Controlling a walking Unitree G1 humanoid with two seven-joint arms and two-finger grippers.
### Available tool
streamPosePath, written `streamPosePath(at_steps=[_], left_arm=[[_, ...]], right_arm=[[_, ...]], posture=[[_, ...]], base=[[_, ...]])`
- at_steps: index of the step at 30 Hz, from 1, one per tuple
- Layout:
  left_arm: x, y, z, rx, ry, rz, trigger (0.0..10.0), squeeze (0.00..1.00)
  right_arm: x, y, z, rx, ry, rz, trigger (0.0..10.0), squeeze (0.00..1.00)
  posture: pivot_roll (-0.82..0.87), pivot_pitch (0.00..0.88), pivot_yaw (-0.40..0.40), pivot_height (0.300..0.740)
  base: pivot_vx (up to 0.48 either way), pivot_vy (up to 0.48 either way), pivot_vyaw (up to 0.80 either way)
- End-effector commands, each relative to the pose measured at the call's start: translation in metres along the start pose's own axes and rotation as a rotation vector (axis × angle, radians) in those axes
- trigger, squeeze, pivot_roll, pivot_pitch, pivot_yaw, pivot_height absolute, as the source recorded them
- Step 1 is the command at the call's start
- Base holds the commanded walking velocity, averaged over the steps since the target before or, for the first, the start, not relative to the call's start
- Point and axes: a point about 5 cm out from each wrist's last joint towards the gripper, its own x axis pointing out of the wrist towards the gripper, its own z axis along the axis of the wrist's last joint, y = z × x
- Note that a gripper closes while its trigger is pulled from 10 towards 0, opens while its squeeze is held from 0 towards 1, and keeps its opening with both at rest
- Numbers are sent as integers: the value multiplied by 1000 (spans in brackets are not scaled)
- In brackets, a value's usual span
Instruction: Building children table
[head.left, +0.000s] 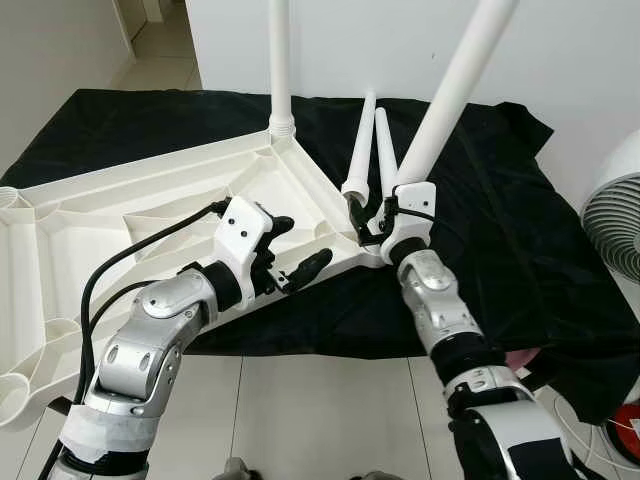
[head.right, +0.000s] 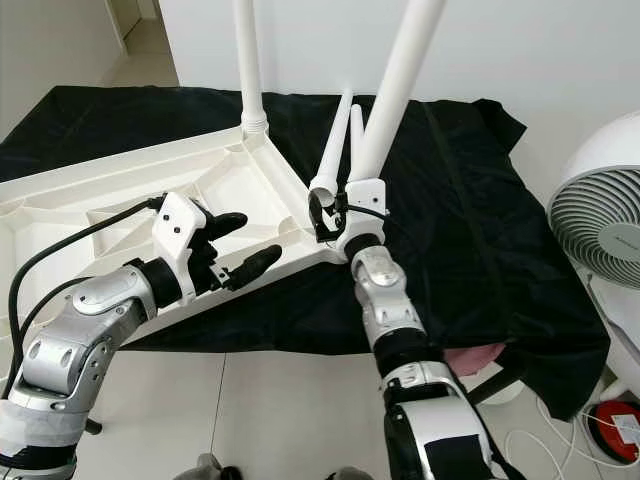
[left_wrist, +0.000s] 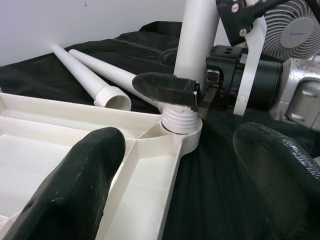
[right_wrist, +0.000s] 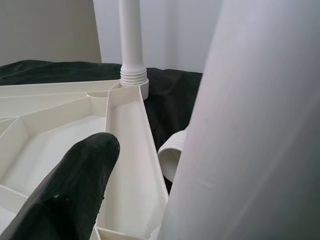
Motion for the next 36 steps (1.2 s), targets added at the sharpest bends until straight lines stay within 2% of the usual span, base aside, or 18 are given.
streamPosePath(at_steps=[1, 4, 5, 7, 8, 14, 22, 23, 24, 25, 26, 32, 36], left_arm=[[0, -1, 1, 8, 2, 18, 10000, 0], [0, -1, 1, 9, 2, 18, 10000, 0], [0, -1, 1, 10, 2, 18, 10000, 0], [0, 0, 1, 11, 3, 18, 10000, 0], [0, 0, 2, 12, 2, 19, 10000, 0], [1, 1, 3, 17, 1, 22, 10000, 0], [1, 3, 4, 21, -1, 30, 10000, 0], [1, 3, 4, 21, -1, 30, 10000, 0], [1, 3, 4, 22, -1, 31, 10000, 0], [1, 3, 4, 22, -1, 31, 10000, 0], [1, 3, 4, 22, 0, 32, 10000, 0], [2, 4, 4, 26, -2, 37, 10000, 0], [2, 4, 4, 24, -5, 41, 10000, 0]], right_arm=[[1, -7, 2, -17, 12, 80, 10000, 0], [1, -9, 2, -23, 21, 105, 10000, 0], [0, -13, 0, -45, 43, 154, 5922, 0], [0, -15, -1, -59, 54, 181, 5922, 0], [-1, -17, -2, -58, 77, 220, 0, 0], [-4, -22, -9, -73, 150, 335, 0, 0], [0, -21, -4, -99, 159, 434, 0, 0], [0, -22, -2, -128, 155, 430, 4627, 0], [1, -23, -1, -145, 152, 423, 8039, 0], [1, -23, -1, -145, 152, 423, 8039, 0], [1, -23, -1, -149, 153, 423, 10000, 0], [-4, -19, -5, -166, 109, 444, 10000, 0], [-12, -16, -12, -120, 68, 416, 10000, 0]], posture=[[-47, 51, 6, 740], [-47, 51, 6, 740], [-49, 58, 10, 740], [-49, 58, 10, 740], [-51, 65, 17, 740], [-51, 70, 21, 740], [-50, 73, 22, 740], [-50, 73, 22, 740], [-50, 73, 22, 740], [-50, 73, 22, 740], [-52, 75, 21, 740], [-51, 75, 19, 740], [-50, 73, 18, 740]], base=[[0, 0, 0], [0, 0, 0], [0, 0, 0], [0, 0, 0], [0, 0, 0], [0, 0, 0], [0, 0, 0], [0, 0, 0], [0, 0, 0], [0, 0, 0], [0, 0, 0], [0, 0, 0], [0, 0, 0]])
